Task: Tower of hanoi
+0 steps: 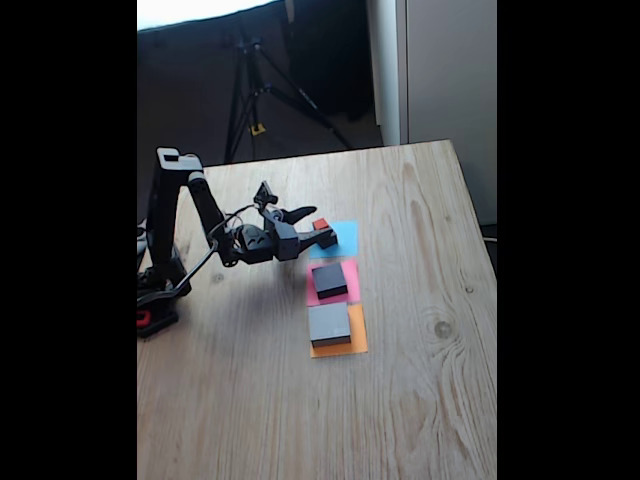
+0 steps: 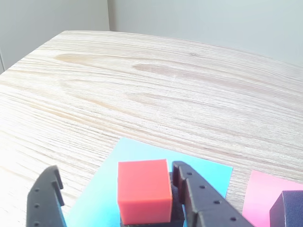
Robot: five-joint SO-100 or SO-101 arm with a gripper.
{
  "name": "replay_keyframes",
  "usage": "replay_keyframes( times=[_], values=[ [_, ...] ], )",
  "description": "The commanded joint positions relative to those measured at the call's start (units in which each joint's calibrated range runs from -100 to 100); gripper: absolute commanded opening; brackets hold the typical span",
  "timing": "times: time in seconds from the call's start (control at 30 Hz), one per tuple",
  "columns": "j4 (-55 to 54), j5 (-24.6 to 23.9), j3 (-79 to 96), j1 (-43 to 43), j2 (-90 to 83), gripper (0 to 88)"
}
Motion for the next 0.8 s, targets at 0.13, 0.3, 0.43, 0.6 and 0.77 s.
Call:
replay_keyframes(
  times=[0.13,0.3,0.43,0.6,0.77],
  values=[
    [-1.6,6.1,0.2,-0.8,-0.2,18.2],
    [-1.8,7.5,0.5,-0.7,-0.2,14.3],
    [-2.5,8.0,0.7,-0.6,-0.2,13.2],
    [-2.6,8.5,0.8,-0.5,-0.3,11.3],
    [-3.2,8.6,1.3,-0.5,-0.3,9.0]
  ],
)
